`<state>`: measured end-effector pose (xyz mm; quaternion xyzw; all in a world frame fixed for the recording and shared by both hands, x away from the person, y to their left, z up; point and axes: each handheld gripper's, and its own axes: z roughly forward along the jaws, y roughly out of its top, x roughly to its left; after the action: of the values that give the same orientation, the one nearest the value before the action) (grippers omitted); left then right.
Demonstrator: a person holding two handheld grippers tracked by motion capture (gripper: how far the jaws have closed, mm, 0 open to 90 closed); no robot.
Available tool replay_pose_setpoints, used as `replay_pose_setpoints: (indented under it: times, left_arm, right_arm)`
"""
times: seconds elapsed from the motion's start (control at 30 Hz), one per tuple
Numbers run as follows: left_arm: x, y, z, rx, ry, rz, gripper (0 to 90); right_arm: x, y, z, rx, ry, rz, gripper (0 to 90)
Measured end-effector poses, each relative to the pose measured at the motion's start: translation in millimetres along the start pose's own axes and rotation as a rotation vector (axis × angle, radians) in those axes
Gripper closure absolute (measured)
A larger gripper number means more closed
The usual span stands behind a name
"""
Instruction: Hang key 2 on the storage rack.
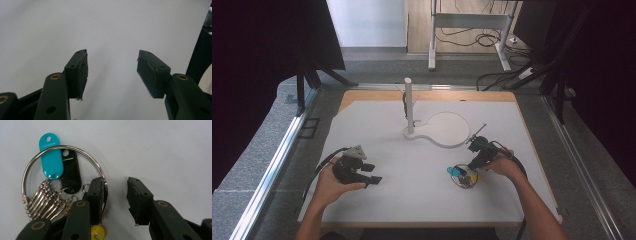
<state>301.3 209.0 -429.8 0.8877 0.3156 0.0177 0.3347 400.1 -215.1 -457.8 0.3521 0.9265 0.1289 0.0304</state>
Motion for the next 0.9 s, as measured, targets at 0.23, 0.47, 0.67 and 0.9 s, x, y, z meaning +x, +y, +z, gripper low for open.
replay_pose_setpoints:
  times: [0.23, 0.47, 0.67, 0.9]
  left_arm:
    - [-0.5, 0.2, 2.8, 0.011, -0.001, 0.006, 42.7]
    - [-1.4, 0.1, 4.7, 0.015, 0.004, 0.000, 42.7]
    - [-2.2, 0.0, 5.5, 0.017, 0.006, 0.000, 42.7]
    - [-2.3, 0.1, 6.4, 0.021, 0.008, 0.003, 42.7]
  right_arm:
    - [5.1, 1.7, 0.2, 0.036, -0.005, -0.028, 70.9]
    - [10.2, 10.6, 1.8, 0.126, -0.019, -0.019, 71.4]
    - [16.3, 19.0, 4.4, 0.187, -0.043, -0.020, 78.8]
    - [14.7, 20.0, 4.8, 0.194, -0.024, 0.017, 85.3]
